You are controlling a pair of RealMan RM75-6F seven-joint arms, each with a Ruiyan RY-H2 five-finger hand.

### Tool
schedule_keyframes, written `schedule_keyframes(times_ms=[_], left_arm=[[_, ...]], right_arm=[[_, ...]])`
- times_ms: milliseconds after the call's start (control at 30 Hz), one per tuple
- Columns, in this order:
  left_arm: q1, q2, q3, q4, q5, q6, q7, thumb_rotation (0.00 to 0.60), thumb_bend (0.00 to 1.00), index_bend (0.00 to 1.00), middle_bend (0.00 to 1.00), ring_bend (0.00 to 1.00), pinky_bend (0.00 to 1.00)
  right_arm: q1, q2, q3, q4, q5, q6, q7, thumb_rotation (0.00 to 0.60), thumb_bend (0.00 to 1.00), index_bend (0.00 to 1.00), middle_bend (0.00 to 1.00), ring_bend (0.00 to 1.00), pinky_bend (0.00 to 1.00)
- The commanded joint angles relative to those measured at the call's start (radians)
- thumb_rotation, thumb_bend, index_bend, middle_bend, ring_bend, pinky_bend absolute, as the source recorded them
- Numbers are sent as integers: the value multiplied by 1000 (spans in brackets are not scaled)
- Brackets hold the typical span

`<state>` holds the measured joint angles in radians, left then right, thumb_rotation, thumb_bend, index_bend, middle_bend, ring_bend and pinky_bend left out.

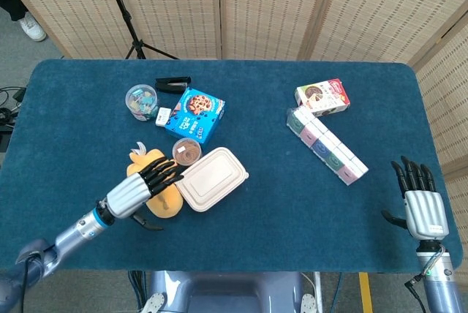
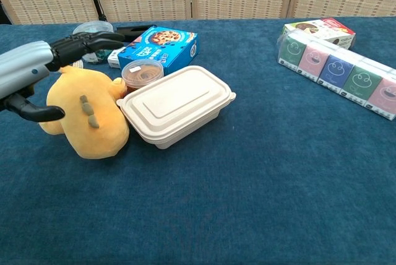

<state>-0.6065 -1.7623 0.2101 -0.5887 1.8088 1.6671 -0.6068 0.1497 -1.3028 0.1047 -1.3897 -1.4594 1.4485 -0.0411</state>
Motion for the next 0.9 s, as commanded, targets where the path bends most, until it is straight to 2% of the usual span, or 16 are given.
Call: schedule_keyframes(times_ms=[33, 200, 300, 367, 433, 467, 700, 900], left_arm=[[24, 147, -32, -208, -58, -41, 64, 14, 0, 0, 0, 0, 0], [61, 328, -38, -461, -128, -108, 157, 150, 0, 0, 0, 0, 0], [103, 463, -33, -637, -191, -149, 265, 327, 0, 0, 0, 0, 0], [123, 514, -33, -710, -215, -161, 316, 490, 0, 0, 0, 0, 0], [151, 552, -33, -769, -241, -168, 353, 579, 0, 0, 0, 0, 0], [162, 563, -33, -785, -248, -169, 366, 600, 0, 0, 0, 0, 0], [282, 618, -39, -890, -346, -154, 439, 600, 0, 0, 0, 0, 0], [340, 626, -70, -912, -376, -122, 450, 600, 0, 0, 0, 0, 0]], right_arm=[[1, 5, -1, -5, -6, 2, 2, 600, 0, 0, 0, 0, 0], [4, 14, -4, -19, -24, 8, 4, 600, 0, 0, 0, 0, 0], [5, 19, -9, -30, -36, 11, 5, 600, 0, 0, 0, 0, 0], [5, 22, -10, -35, -40, 13, 7, 600, 0, 0, 0, 0, 0], [5, 26, -12, -41, -46, 16, 9, 600, 0, 0, 0, 0, 0], [5, 29, -13, -44, -48, 16, 11, 600, 0, 0, 0, 0, 0], [0, 39, -10, -52, -68, 49, -2, 600, 0, 0, 0, 0, 0], [-9, 32, 1, -42, -81, 96, -39, 600, 0, 0, 0, 0, 0]])
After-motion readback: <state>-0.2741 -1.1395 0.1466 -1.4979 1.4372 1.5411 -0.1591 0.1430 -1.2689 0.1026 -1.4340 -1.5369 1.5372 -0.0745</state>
